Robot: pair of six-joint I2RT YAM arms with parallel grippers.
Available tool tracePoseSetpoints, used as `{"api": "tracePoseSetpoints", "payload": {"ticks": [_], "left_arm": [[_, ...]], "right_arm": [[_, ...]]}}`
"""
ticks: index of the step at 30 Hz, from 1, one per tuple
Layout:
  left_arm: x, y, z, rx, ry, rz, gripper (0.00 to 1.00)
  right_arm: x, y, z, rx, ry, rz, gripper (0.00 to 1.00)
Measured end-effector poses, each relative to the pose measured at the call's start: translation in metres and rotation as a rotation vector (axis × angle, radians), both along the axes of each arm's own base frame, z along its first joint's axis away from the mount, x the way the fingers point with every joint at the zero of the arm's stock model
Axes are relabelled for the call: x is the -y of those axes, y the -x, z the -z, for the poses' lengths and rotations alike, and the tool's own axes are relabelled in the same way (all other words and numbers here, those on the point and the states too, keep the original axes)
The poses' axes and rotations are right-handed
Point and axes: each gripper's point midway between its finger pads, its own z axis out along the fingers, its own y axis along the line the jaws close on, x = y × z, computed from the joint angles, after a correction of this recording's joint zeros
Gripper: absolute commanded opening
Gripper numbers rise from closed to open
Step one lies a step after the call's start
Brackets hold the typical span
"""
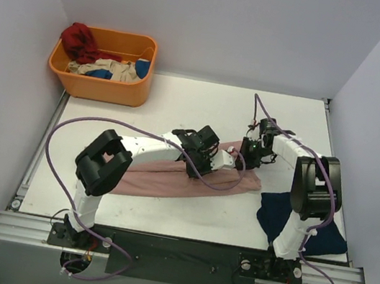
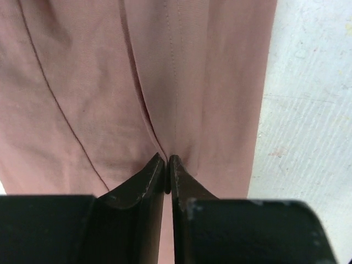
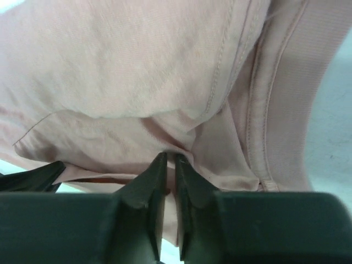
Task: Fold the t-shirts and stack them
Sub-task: Fold the other side of the tshirt into a rectangle, then rotate the tshirt 90 degrees
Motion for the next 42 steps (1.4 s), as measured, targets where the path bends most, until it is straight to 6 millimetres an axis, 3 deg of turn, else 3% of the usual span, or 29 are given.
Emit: {"api": "tracePoseSetpoints", "payload": {"ticks": [1,2,6,9,11,14,16,19,23,27,29,33,38,42], "left_arm": [[-0.001,0.0,0.001,0.002,-0.006,-0.003,0.23],[-0.001,-0.001,0.002,0.007,-0.009,-0.004,0.26],[-0.004,-0.006,0.003,0.035,-0.027,-0.018,0.49],[-0.006,-0.01,0.003,0.051,-0.04,-0.03,0.56],[-0.007,-0.01,0.002,0.051,-0.048,-0.033,0.59],[-0.006,-0.01,-0.005,0.044,-0.049,-0.035,0.63],[-0.004,-0.011,-0.012,0.035,-0.041,-0.032,0.64],[-0.001,-0.008,-0.024,-0.002,-0.014,-0.016,0.64],[-0.01,-0.003,-0.031,-0.044,-0.004,-0.017,0.63],[-0.022,-0.006,-0.032,-0.079,0.007,-0.047,0.59],[-0.035,-0.011,-0.032,-0.098,0.007,-0.083,0.58],[-0.072,-0.031,-0.033,-0.101,-0.008,-0.202,0.5],[-0.141,-0.052,-0.033,-0.076,-0.057,-0.385,0.45],[-0.201,-0.052,-0.031,-0.054,-0.137,-0.525,0.48]], "right_arm": [[0.0,-0.002,-0.001,0.005,0.002,0.003,0.3],[0.0,-0.005,-0.002,0.012,0.004,0.007,0.37],[0.002,-0.02,-0.01,0.059,0.02,0.013,0.44],[0.008,-0.028,-0.018,0.099,0.058,0.027,0.44],[0.014,-0.031,-0.028,0.131,0.089,0.038,0.32],[0.016,-0.033,-0.052,0.205,0.103,0.028,0.06],[0.01,-0.031,-0.069,0.254,0.091,0.01,0.0],[-0.014,-0.015,-0.079,0.273,0.038,-0.048,0.0],[-0.034,0.015,-0.053,0.173,-0.015,-0.085,0.0],[-0.016,0.034,-0.008,0.022,0.01,-0.009,0.0],[-0.01,0.036,0.006,-0.036,0.008,0.023,0.0],[-0.011,0.025,0.0,-0.023,-0.01,0.042,0.0],[-0.002,0.013,-0.029,0.065,0.037,0.067,0.0],[0.02,0.024,-0.057,0.125,0.14,0.126,0.0]]}}
